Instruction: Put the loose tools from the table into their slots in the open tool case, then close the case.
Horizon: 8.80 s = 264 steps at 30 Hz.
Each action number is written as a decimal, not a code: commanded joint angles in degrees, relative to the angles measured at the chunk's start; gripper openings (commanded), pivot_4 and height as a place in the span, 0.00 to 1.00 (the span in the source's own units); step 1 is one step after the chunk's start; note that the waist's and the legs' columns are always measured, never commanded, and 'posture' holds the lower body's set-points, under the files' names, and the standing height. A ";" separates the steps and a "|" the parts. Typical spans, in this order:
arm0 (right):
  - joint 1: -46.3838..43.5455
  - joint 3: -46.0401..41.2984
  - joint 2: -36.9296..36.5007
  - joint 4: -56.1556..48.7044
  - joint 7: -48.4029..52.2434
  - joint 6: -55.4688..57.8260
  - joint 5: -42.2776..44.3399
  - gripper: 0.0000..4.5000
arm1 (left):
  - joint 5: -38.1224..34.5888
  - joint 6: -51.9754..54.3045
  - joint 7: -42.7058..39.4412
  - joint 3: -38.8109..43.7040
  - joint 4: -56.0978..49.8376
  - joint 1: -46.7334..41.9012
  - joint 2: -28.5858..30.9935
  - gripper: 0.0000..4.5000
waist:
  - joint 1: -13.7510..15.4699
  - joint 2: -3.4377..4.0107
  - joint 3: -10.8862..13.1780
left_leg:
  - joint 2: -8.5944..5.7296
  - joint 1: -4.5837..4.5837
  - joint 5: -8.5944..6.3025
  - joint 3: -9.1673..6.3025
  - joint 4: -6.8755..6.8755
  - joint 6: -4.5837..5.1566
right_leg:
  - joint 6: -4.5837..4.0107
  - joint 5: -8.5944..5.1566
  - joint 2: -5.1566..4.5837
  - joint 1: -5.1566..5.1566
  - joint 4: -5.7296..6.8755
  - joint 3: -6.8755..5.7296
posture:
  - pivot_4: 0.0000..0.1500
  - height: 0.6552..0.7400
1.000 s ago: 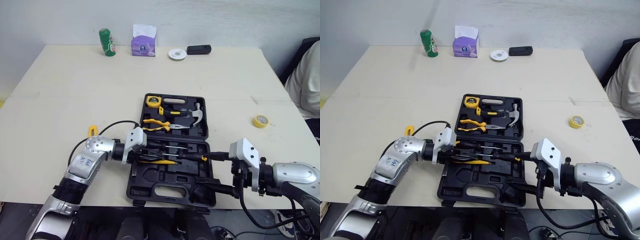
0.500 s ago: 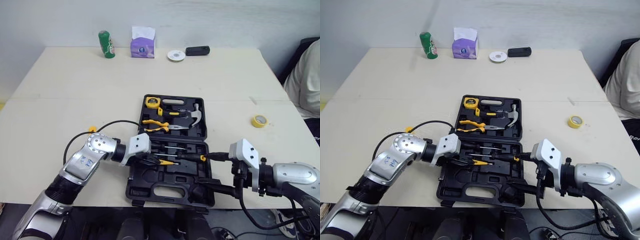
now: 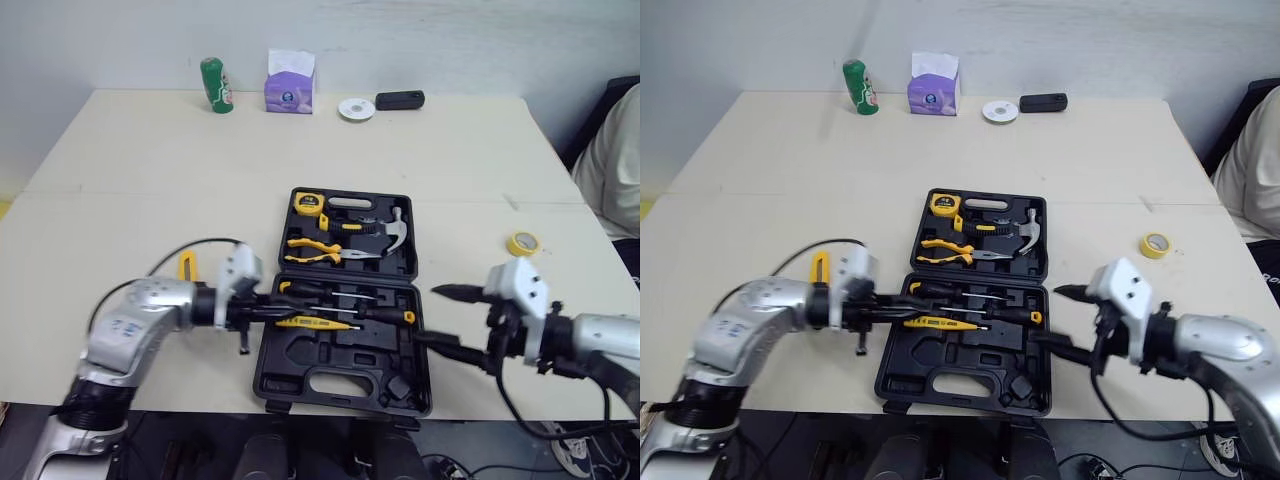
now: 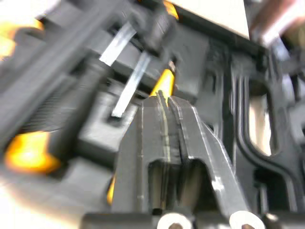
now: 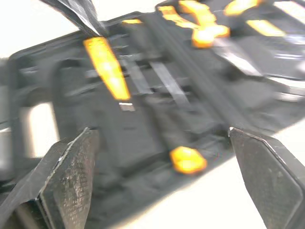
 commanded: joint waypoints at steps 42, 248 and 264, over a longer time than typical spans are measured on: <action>-21.32 1.45 -6.05 15.31 16.27 2.25 9.41 1.00 | -6.61 43.99 55.78 33.80 -28.12 7.94 -15.29 0.99 | -0.25 0.42 0.30 | -0.01 -0.14 -0.15 0.33 -0.11 -0.23 | -0.05 -0.01 -0.11 -0.46 0.34 0.21 | 1.00 0.86; 17.65 -27.45 0.51 20.11 3.97 -5.07 -3.82 1.00 | 0.05 -3.17 8.75 26.42 18.58 4.42 6.22 0.98 | 0.04 0.26 -0.79 | -0.05 -0.07 -0.17 0.06 -0.09 0.27 | 0.19 0.18 0.04 0.13 -0.30 -0.10 | 1.00 0.86; 10.33 -27.21 -8.67 41.47 9.91 -14.14 -13.08 1.00 | 2.72 -11.00 4.66 26.68 24.62 8.59 12.34 0.98 | -0.72 0.82 -0.65 | -0.01 -0.01 -0.48 0.27 -0.44 -0.28 | 0.01 0.21 -0.12 -0.18 -0.51 0.09 | 1.00 0.86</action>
